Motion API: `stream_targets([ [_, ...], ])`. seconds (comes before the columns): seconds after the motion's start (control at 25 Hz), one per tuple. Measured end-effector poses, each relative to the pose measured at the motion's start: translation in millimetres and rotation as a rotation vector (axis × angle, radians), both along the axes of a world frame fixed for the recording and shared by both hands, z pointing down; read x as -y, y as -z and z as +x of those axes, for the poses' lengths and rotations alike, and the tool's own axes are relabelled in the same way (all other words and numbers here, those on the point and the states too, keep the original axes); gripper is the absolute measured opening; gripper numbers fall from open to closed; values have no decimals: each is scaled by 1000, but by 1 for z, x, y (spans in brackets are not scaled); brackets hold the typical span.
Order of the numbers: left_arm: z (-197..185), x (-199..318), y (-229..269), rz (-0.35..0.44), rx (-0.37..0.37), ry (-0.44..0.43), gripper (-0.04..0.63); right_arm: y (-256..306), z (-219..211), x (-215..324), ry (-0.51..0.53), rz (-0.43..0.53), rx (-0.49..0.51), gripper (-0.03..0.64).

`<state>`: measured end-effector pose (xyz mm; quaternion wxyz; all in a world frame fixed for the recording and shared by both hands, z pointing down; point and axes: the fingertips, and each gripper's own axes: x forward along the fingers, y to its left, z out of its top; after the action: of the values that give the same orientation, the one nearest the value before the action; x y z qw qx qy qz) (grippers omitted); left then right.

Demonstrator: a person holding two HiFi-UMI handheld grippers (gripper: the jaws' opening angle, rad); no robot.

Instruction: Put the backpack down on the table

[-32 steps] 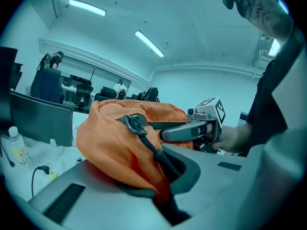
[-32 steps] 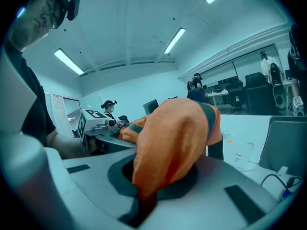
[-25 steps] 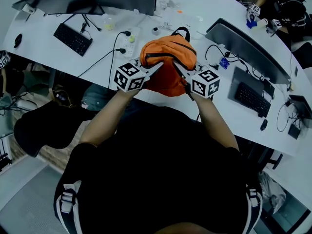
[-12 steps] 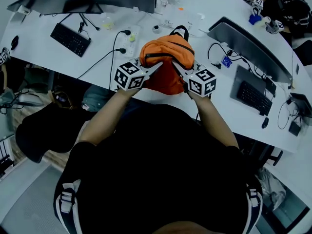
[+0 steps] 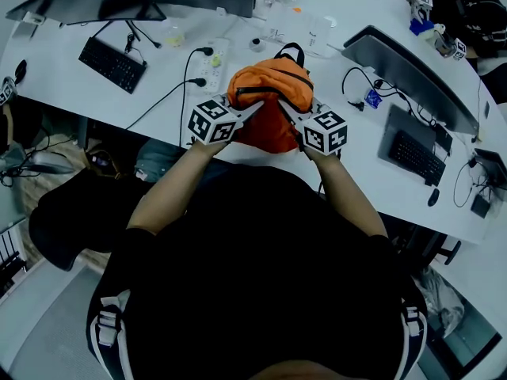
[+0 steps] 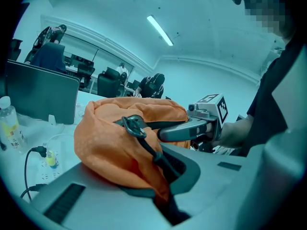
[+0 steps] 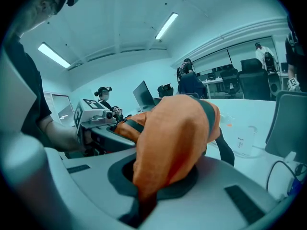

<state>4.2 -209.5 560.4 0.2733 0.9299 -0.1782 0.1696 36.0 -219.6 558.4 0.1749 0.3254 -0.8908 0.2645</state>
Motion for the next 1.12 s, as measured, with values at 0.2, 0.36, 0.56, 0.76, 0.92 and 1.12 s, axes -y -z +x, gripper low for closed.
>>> stream_targets([
  [0.2, 1, 4, -13, -18, 14, -19, 26, -14, 1, 4, -4, -23, -11, 31],
  [0.36, 3, 6, -23, -39, 22, -33, 26, -26, 2, 7, -7, -45, -20, 31],
  [0.56, 7, 10, -36, -65, 31, -46, 26, -39, 6, 10, -19, -72, -23, 31],
  [0.76, 8, 16, -47, -88, 32, -52, 26, -52, 7, 18, -25, -90, -28, 31],
  [0.92, 8, 20, -56, -105, 37, -48, 26, -61, 6, 23, -23, -105, -33, 31],
  [1.12, 7, 28, -67, -128, 44, -48, 26, -73, 6, 31, -22, -122, -35, 31],
])
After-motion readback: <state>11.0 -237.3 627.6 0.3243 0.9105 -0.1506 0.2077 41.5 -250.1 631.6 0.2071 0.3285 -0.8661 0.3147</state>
